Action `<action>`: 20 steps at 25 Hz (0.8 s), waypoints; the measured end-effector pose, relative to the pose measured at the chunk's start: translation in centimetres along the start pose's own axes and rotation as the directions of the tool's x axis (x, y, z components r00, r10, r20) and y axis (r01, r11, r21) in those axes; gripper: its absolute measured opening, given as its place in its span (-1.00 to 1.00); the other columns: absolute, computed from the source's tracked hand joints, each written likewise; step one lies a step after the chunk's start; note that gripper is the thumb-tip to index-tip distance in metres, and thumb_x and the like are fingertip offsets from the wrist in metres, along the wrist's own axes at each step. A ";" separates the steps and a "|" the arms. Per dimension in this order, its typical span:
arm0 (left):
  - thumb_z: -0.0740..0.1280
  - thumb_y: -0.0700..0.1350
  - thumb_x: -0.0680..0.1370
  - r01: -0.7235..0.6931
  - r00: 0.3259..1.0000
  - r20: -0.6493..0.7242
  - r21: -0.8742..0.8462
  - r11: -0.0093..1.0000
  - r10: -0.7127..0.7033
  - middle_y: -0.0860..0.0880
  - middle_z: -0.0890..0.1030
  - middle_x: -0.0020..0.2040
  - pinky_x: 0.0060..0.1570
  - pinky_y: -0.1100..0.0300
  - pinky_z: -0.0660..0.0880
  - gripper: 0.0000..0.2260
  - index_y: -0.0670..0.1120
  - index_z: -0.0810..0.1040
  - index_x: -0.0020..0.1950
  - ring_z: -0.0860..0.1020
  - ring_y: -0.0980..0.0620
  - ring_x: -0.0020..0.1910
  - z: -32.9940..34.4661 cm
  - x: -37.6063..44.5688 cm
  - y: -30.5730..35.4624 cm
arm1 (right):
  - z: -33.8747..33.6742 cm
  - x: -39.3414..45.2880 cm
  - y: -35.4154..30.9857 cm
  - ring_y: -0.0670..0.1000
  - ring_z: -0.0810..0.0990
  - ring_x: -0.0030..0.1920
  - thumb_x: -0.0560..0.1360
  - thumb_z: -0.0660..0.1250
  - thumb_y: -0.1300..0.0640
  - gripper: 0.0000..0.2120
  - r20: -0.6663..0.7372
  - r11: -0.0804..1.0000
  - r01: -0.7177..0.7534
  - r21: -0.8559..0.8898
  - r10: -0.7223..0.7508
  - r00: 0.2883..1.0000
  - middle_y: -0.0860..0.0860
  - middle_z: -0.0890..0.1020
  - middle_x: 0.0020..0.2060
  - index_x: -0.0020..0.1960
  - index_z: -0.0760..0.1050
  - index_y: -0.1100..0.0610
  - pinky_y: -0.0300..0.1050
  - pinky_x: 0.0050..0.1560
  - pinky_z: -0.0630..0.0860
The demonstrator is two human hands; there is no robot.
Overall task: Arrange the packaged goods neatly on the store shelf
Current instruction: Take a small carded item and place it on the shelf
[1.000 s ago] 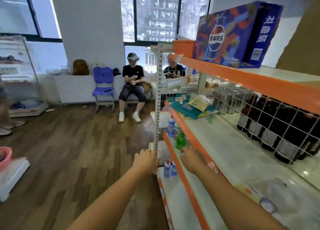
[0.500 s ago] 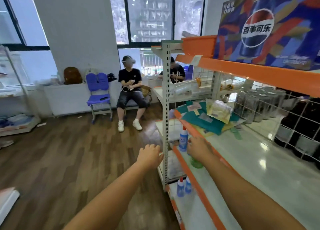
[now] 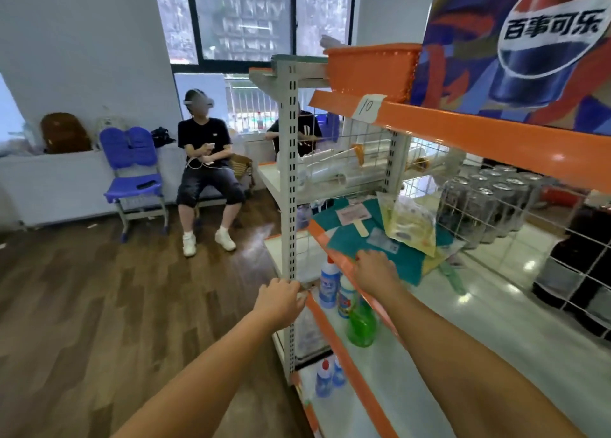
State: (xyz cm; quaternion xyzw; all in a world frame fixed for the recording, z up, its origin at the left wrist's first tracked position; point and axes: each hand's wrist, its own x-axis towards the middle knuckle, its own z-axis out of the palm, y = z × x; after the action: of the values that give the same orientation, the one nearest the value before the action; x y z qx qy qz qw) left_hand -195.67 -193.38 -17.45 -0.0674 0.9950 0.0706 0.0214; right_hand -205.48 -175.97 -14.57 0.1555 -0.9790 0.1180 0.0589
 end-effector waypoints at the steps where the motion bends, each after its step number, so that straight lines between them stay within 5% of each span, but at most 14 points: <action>1: 0.07 0.12 0.62 0.006 1.000 0.003 -0.004 1.000 -0.006 -0.07 0.47 0.28 0.23 -0.02 0.37 -0.64 -0.03 0.41 0.31 0.42 -0.08 0.26 -0.3 1.4 -0.2 | -0.1 1.9 0.0 0.18 0.49 0.16 0.59 0.07 -0.11 -0.56 -0.003 1.000 0.007 0.019 -0.007 1.000 0.17 0.55 0.14 0.20 0.47 0.21 -0.01 0.10 0.41; 5: 0.09 0.11 0.62 0.020 1.000 -0.025 0.015 1.000 -0.020 -0.08 0.45 0.31 0.24 -0.04 0.36 -0.62 -0.03 0.37 0.36 0.40 -0.10 0.30 -1.8 6.4 -1.2 | 0.3 8.6 -0.1 0.17 0.51 0.12 0.57 0.09 0.16 -0.74 0.010 1.000 -0.015 0.008 0.015 1.000 0.16 0.55 0.14 0.15 0.46 0.22 -0.03 0.02 0.44; 16: 0.09 0.09 0.62 -0.062 0.997 -0.045 0.018 0.998 0.063 -0.09 0.45 0.32 0.21 -0.02 0.36 -0.63 -0.03 0.37 0.37 0.40 -0.13 0.29 -2.5 16.1 -2.8 | 2.7 15.3 1.6 0.18 0.42 0.23 0.57 0.16 0.16 -0.66 0.034 0.983 -0.182 -0.012 0.182 0.983 0.20 0.41 0.24 0.29 0.34 0.28 -0.01 0.14 0.44; 20: 0.10 0.09 0.62 -0.159 0.986 -0.048 0.021 0.987 0.159 -0.12 0.48 0.28 0.19 -0.01 0.40 -0.64 -0.03 0.39 0.34 0.42 -0.15 0.27 -2.9 19.2 -3.7 | 2.3 17.0 1.4 0.16 0.55 0.12 0.54 0.22 0.20 -0.69 0.130 0.928 -0.365 0.070 0.355 0.926 0.18 0.53 0.18 0.26 0.41 0.28 -0.11 -0.06 0.50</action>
State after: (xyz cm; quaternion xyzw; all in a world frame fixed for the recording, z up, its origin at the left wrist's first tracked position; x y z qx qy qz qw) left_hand -214.30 -199.96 -16.06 0.0107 0.9980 0.0619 -0.0084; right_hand -222.17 -180.23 -14.51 -0.0179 -0.9861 0.1629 -0.0275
